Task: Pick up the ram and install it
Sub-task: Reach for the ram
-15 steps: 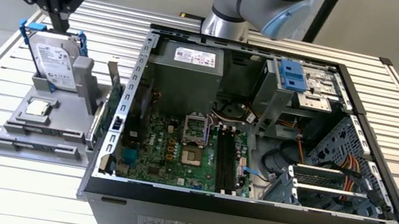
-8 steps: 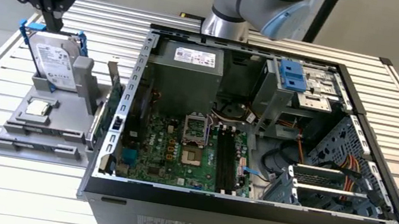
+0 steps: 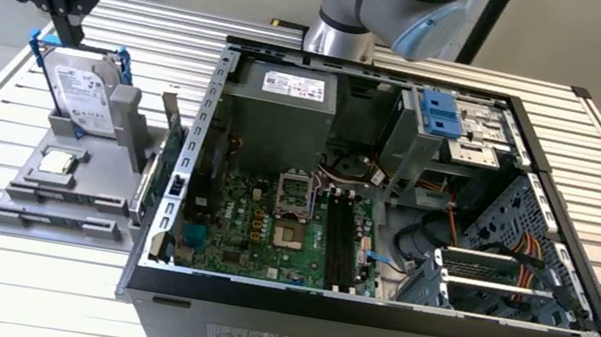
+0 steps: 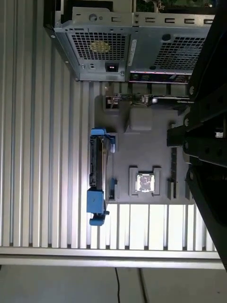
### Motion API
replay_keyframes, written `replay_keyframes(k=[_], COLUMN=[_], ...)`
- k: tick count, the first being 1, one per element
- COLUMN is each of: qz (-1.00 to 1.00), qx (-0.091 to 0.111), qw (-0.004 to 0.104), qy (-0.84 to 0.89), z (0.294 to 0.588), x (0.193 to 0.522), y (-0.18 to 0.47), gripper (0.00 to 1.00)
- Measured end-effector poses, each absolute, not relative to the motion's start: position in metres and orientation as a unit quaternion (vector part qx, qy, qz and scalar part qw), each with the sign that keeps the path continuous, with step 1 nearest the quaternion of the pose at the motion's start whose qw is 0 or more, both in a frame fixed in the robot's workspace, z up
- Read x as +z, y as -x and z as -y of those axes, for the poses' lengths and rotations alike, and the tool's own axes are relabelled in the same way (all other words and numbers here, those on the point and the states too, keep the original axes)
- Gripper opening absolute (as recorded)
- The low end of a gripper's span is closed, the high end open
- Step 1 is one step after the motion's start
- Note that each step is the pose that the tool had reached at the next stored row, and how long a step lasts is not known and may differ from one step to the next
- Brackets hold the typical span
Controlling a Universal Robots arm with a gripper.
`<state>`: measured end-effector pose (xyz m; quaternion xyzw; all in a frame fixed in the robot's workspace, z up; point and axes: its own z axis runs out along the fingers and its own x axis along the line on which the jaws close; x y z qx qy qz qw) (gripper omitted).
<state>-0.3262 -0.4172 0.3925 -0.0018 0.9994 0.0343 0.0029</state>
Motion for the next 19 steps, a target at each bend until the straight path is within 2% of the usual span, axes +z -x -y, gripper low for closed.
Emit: replay_keyframes(k=[19], qz=[-0.999], qx=[0.034], qw=[0.002], qy=[0.0], z=[0.417], x=[0.393], y=[0.344], gripper=[0.0])
